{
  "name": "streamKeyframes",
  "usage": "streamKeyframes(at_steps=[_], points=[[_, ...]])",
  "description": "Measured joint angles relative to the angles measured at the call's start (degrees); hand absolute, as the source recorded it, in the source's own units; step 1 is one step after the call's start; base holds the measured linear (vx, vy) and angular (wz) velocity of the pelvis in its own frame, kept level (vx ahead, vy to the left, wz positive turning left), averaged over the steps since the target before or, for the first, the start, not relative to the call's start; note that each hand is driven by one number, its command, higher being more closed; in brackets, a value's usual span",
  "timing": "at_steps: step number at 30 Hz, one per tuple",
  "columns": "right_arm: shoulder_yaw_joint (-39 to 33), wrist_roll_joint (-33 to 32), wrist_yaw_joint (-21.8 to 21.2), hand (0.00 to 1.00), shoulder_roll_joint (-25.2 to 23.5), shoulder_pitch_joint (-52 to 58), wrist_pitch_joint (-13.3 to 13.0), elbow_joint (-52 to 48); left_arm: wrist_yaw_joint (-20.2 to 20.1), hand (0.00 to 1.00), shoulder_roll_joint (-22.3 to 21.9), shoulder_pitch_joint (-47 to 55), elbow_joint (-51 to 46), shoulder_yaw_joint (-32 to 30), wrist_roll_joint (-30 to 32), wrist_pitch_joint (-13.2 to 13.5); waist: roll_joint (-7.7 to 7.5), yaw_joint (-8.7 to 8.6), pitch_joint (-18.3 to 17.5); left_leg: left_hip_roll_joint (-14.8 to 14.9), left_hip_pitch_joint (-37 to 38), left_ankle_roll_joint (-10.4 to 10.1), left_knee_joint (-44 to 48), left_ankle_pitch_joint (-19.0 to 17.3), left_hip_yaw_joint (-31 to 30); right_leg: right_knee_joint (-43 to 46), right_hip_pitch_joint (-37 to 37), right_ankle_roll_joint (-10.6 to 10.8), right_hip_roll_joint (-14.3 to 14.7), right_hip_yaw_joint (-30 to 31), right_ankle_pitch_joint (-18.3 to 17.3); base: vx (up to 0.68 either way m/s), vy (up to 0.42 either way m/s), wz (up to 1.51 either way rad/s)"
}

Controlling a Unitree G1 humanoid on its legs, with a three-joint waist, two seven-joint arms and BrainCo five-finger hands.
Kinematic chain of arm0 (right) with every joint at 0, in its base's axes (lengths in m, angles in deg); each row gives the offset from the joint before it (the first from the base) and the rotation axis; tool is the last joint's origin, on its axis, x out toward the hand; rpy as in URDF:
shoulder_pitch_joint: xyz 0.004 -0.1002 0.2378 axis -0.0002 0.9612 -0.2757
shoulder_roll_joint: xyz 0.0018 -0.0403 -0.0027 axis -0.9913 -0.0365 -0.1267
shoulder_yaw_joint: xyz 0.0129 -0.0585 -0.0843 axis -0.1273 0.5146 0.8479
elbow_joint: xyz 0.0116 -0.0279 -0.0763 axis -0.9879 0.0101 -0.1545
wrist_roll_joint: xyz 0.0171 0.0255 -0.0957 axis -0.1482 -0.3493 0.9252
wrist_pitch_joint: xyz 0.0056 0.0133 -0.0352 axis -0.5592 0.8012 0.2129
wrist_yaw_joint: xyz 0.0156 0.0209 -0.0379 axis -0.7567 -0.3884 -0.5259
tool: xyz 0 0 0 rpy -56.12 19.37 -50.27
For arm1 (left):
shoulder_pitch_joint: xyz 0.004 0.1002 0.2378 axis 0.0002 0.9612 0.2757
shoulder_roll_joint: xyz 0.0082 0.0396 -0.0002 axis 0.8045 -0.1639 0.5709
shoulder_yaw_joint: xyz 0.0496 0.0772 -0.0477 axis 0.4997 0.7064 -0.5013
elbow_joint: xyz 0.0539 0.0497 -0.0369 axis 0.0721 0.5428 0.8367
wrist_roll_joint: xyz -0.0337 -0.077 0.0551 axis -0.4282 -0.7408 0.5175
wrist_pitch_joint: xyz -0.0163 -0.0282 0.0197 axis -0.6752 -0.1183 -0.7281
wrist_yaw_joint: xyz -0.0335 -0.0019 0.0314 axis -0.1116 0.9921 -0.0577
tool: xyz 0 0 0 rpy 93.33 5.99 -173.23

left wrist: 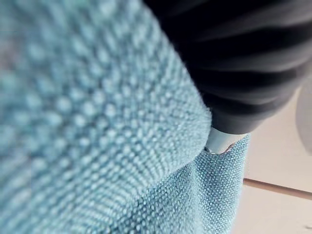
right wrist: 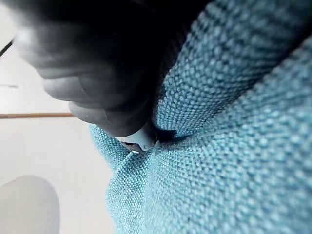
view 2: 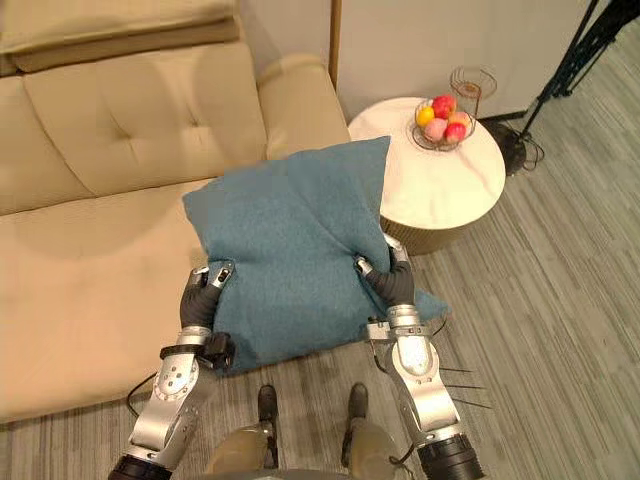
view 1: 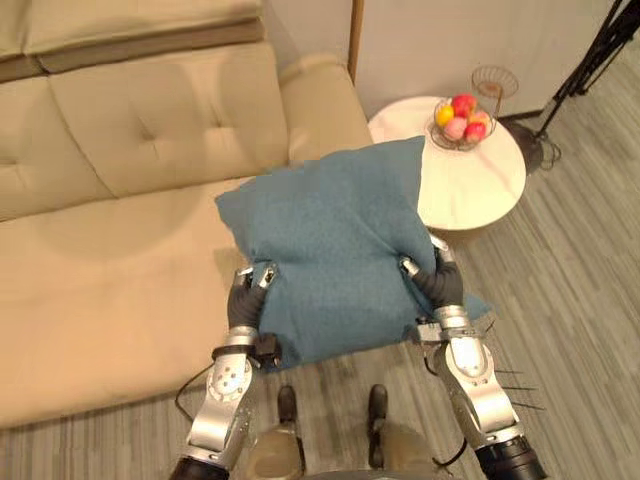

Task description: Pick up cushions and gather them together orderly.

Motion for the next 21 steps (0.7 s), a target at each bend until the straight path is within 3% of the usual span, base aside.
streamKeyframes(at_steps=[1, 3, 4, 5, 6, 7, 8, 9, 10, 11, 12, 13, 15, 21], points=[[0.19, 0.79, 0.01, 1.00, -0.43, 0.22, -0.45, 0.92, 0.00, 1.00, -0.11, 0.60, -0.04, 0.01, 0.18, 0.05, -0.30, -0.15, -0.29, -1.03, -0.01, -0.29, 0.90, 0.23, -2.50, 6.46, 0.72, -0.18, 0.11, 1.24, -2.83, -0.08, -0.117, 1.10], [0.98, 1.67, 0.03, 1.00, -0.26, -0.30, -0.67, 2.00, 0.04, 1.00, -0.30, 1.57, -0.06, -0.25, 0.18, 0.18, -0.54, 1.62, -2.01, -1.85, -2.64, -1.18, 2.03, 0.93, -4.23, 3.49, 1.61, -0.45, 0.40, 1.41, -4.98, -0.09, -0.165, 0.69], [1.42, 1.94, 0.03, 1.00, 0.10, -0.83, -0.80, 2.01, 0.04, 1.00, -0.59, 1.92, -0.14, -0.58, 0.17, 0.39, 0.66, 2.86, -3.48, -1.89, -5.97, -1.66, 1.96, 2.72, -6.32, -1.90, 2.10, -1.28, 1.11, 0.21, -5.76, -0.19, -0.184, 0.84], [1.52, 1.96, 0.22, 1.00, 0.92, -2.09, -0.95, 2.76, 0.10, 1.00, -1.55, 1.88, -0.20, -0.71, 0.15, 0.43, 3.40, 2.88, -3.56, -0.46, -8.75, -2.55, 1.69, 4.95, -9.29, -4.47, 1.70, -1.93, 3.04, -2.33, -4.15, -0.23, -0.143, 0.92], [1.69, 1.95, 0.36, 1.00, 1.41, -2.99, -0.94, 4.17, 0.20, 1.00, -2.07, 2.01, -0.23, -0.78, 0.11, 0.43, 4.36, 3.08, -3.64, 0.46, -9.64, -3.32, 0.60, 6.80, -10.86, -4.72, 1.07, -2.60, 4.00, -3.99, -3.49, -0.20, -0.137, 0.79], [1.82, 1.95, 0.37, 1.00, 1.57, -3.62, -0.90, 5.48, 0.28, 1.00, -2.26, 2.17, -0.22, -0.79, -0.02, 0.40, 4.76, 3.07, -3.66, 1.16, -9.80, -4.04, -0.52, 8.54, -11.36, -4.54, 1.06, -2.96, 4.46, -5.30, -3.33, -0.22, -0.155, 0.87], [1.74, 1.94, 0.75, 1.00, 1.74, -4.45, -0.83, 7.70, 0.27, 1.00, -2.65, 1.98, -0.28, -0.59, -0.47, 0.36, 5.05, 2.87, -3.62, 1.67, -9.84, -4.65, -4.14, 14.25, -11.12, -4.49, 1.19, -4.16, 5.14, -7.88, -2.67, -0.25, -0.112, 1.07], [1.51, 1.95, 1.26, 1.00, 2.01, -4.84, -0.82, 8.79, 0.23, 1.00, -2.85, 1.76, -0.37, -0.21, -0.53, 0.35, 5.00, 2.73, -3.63, 1.47, -9.70, -7.42, -7.49, 17.37, -8.86, -5.77, 1.23, -5.12, 4.09, -10.67, -2.03, -0.31, -0.081, 1.37], [0.66, 1.97, 1.50, 1.00, 2.10, -4.76, -0.68, 9.31, 0.19, 1.00, -2.81, 1.69, -0.39, 0.95, -0.55, 0.33, 4.47, 2.39, -3.58, 0.98, -11.81, -2.92, -0.67, 11.30, -0.83, -6.89, 1.27, -5.46, 2.34, -13.85, -0.72, -0.25, -0.018, 1.19], [0.55, 1.97, 1.68, 1.00, 2.13, -4.53, -0.66, 9.32, 0.16, 1.00, -2.74, 1.70, -0.38, 1.42, -0.56, 0.34, 3.82, 2.07, -3.48, 0.10, -12.78, 1.13, 4.05, 8.08, 2.78, -7.32, 1.18, -5.27, 0.83, -15.11, -0.09, -0.19, -0.023, 1.24], [0.55, 2.00, 1.76, 1.00, 2.13, -4.28, -0.61, 9.31, 0.10, 1.00, -2.69, 1.89, -0.35, 1.50, -0.59, 0.34, 2.83, 1.07, -3.20, -0.53, -12.35, 2.24, 11.30, 3.35, 7.08, -8.25, 1.28, -4.55, -1.31, -16.29, 0.96, -0.16, -0.011, 0.95], [0.55, 2.03, 1.76, 1.00, 2.15, -4.20, -0.60, 9.31, 0.01, 1.00, -2.76, 2.00, -0.32, 1.52, -0.74, 0.35, 3.09, 1.12, -3.35, 0.37, -9.57, -0.15, 12.05, -0.76, 8.92, -9.65, 1.34, -4.53, -2.12, -16.63, 1.88, -0.19, 0.052, 0.74], [0.54, 2.04, 1.75, 1.00, 2.06, -4.21, -0.58, 9.31, -0.13, 1.00, -2.76, 1.99, -0.25, 1.52, -1.10, 0.49, 3.99, 1.12, -3.83, 0.94, -5.66, -0.50, 8.10, -4.05, 8.96, -11.17, 1.36, -3.62, -2.08, -16.89, 2.75, -0.13, 0.120, 0.29], [0.10, 3.45, 1.76, 1.00, -0.27, -3.95, -0.30, 9.30, -0.24, 1.00, -1.90, 2.32, 0.64, 1.60, -1.65, 0.82, 3.50, 1.43, -4.13, -1.51, -5.13, 0.97, 6.04, -3.72, 8.27, -17.58, 4.80, -1.51, -2.92, -17.07, 8.21, -0.08, 0.138, 0.15]])
